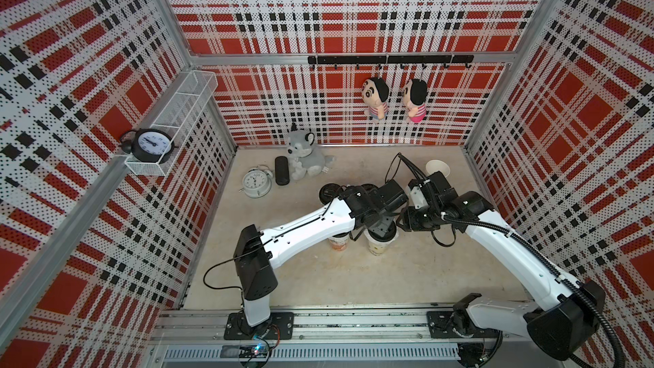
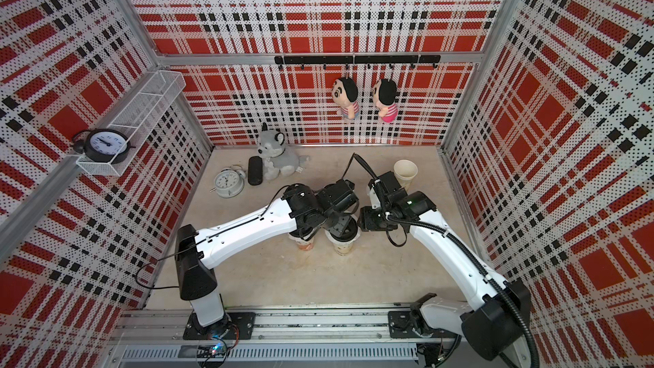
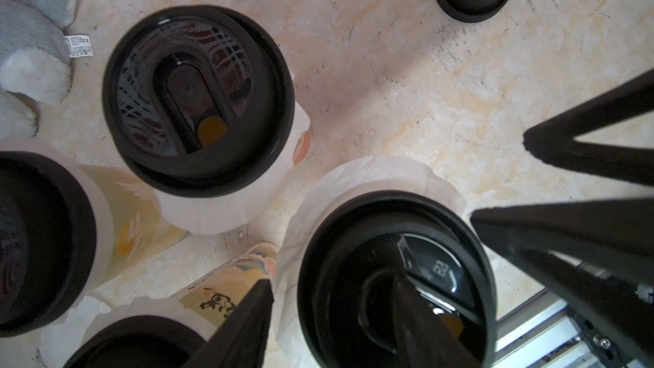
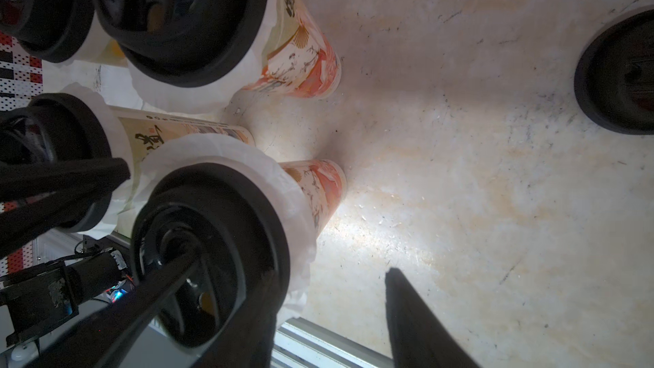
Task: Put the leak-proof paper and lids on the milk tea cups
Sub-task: Secure the cup lid on the cup.
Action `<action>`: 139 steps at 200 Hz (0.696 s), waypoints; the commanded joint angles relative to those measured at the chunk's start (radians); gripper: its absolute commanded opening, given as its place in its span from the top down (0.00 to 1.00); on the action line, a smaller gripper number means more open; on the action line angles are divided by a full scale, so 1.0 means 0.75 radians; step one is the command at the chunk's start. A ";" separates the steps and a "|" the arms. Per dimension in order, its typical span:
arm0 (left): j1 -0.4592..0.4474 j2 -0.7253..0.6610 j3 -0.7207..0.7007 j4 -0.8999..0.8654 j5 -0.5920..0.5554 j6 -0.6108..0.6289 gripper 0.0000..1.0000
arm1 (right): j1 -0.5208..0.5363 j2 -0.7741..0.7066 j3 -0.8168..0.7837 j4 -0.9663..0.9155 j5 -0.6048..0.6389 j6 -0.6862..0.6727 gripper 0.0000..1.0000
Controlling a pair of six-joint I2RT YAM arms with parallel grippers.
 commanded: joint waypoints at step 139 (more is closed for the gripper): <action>-0.011 0.022 -0.092 -0.046 0.036 0.003 0.42 | 0.050 0.027 -0.046 0.065 -0.017 0.045 0.52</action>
